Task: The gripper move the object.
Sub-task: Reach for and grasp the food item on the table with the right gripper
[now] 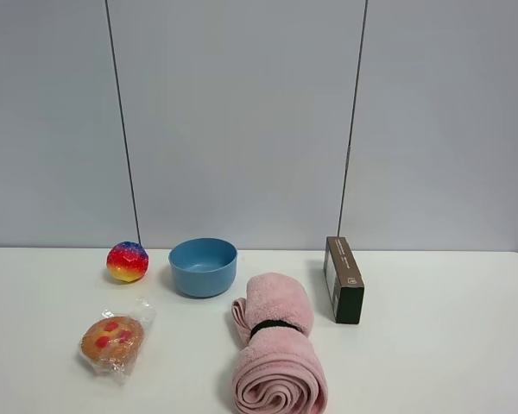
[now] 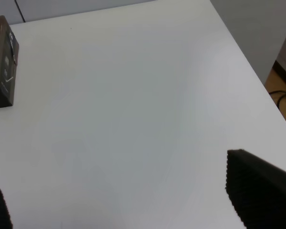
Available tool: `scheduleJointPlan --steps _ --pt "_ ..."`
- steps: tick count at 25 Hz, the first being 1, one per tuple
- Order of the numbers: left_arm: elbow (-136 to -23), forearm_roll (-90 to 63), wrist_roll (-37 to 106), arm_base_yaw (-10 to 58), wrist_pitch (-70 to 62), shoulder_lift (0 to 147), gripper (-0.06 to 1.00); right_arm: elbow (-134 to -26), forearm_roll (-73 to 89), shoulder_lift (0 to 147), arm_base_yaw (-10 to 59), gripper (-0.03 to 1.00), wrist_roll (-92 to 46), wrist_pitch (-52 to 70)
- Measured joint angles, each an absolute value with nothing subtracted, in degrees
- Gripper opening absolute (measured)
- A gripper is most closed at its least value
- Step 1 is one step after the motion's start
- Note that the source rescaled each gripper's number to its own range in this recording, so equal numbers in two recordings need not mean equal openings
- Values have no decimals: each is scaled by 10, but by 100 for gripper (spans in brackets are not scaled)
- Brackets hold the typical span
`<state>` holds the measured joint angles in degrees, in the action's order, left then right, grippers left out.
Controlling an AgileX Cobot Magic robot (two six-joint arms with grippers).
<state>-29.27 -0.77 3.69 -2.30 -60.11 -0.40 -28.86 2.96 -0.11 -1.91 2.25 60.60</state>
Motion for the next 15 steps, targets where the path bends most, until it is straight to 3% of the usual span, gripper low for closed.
scheduleJointPlan --steps 15 --pt "-293 -8 37 -23 -601 -4 100 -289 30 -1 -19 100 22 606"
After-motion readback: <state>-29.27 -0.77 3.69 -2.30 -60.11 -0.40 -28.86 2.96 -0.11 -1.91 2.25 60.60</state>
